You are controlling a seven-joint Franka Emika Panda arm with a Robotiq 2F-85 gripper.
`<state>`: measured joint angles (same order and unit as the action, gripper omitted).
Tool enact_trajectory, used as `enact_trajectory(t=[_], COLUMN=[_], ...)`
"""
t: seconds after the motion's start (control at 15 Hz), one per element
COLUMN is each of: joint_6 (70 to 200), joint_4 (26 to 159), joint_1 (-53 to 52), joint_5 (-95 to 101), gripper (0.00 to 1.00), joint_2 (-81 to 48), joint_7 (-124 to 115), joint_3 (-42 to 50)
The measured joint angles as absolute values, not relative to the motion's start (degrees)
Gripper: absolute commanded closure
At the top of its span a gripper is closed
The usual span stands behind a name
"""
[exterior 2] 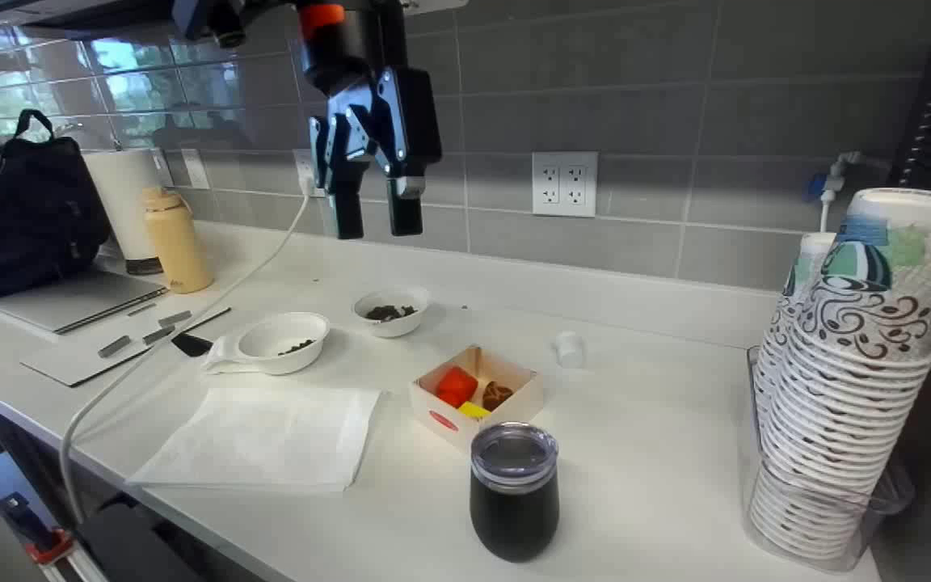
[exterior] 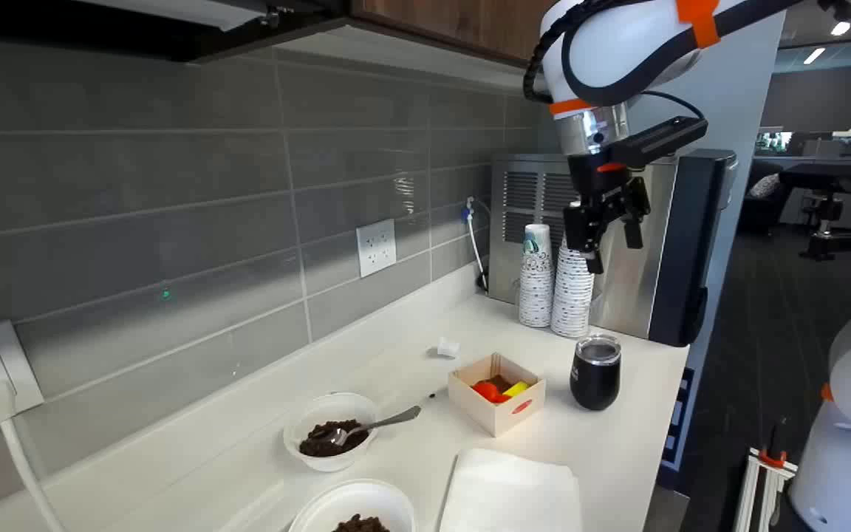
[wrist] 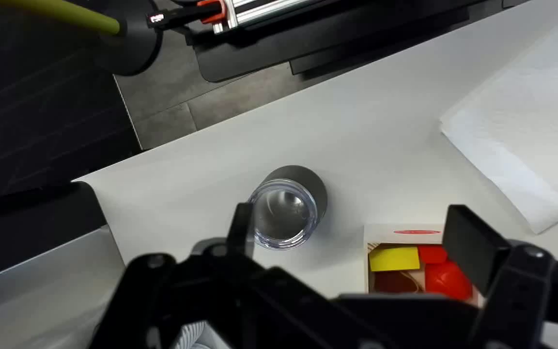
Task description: Fold the napkin
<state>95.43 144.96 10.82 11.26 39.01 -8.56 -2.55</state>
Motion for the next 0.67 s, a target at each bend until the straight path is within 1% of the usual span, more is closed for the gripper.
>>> enact_trajectory(t=[0.67], joint_6=[95.6], joint_4=[145.0], joint_1=[9.9], joint_5=[11.3], gripper=[0.00], joint_2=[38.7], joint_7=[-8.5], joint_3=[-2.4])
